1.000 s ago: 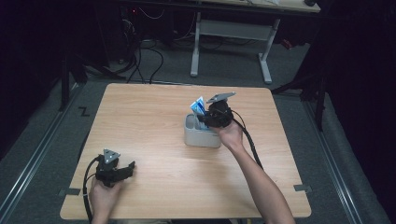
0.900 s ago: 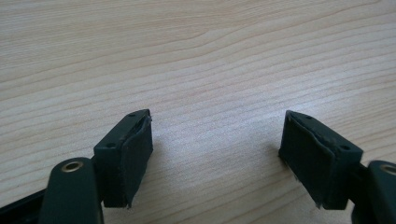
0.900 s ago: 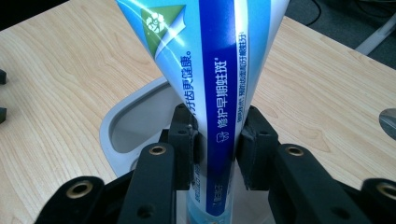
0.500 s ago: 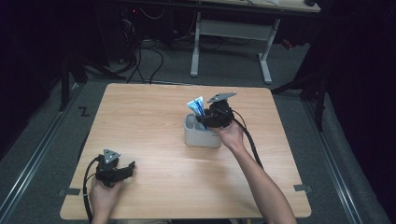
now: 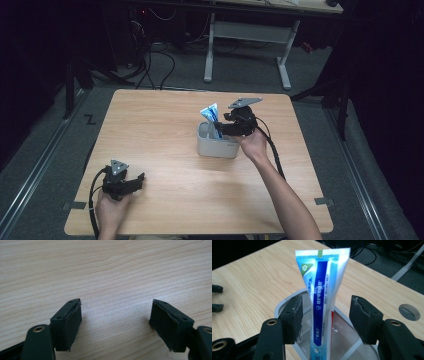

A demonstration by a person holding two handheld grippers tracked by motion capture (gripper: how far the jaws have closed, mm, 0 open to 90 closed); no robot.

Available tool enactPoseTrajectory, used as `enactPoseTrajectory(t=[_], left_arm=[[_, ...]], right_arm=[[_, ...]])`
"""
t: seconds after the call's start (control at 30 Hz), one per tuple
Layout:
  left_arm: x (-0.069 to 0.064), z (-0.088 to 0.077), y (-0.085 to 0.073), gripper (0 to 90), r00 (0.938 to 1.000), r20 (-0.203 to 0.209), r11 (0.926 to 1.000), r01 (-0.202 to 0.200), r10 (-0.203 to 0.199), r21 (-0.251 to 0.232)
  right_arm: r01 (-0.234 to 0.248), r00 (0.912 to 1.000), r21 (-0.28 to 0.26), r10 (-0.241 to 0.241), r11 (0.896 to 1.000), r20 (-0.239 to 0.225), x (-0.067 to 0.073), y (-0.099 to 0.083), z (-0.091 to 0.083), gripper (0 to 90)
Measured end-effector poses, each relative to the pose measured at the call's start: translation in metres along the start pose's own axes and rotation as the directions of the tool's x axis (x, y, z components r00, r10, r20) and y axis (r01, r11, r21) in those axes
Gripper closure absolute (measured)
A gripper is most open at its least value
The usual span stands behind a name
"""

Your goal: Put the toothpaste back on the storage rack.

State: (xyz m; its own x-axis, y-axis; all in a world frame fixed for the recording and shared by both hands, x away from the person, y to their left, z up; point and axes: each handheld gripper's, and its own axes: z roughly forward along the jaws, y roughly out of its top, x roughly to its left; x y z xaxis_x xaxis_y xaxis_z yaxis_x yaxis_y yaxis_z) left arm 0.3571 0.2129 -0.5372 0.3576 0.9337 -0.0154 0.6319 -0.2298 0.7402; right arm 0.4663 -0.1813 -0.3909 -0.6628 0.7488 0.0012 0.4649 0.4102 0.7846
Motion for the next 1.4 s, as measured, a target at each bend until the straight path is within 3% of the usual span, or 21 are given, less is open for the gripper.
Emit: enactPoseTrajectory(t=[0.77,1.4], left_arm=[[0.000,0.000,0.000,25.8,1.0000,-0.001,1.0000,0.000,0.000,0.000],[0.000,0.000,0.000,25.9,1.0000,-0.002,1.0000,0.000,0.000,0.000]], right_arm=[[-0.073,0.9968,-0.088,0.075,0.993,0.028,-0.021,-0.008,-0.057,47.8],[-0.126,0.9899,-0.142,0.134,0.982,0.047,-0.036,-0.027,-0.090,48.4]])
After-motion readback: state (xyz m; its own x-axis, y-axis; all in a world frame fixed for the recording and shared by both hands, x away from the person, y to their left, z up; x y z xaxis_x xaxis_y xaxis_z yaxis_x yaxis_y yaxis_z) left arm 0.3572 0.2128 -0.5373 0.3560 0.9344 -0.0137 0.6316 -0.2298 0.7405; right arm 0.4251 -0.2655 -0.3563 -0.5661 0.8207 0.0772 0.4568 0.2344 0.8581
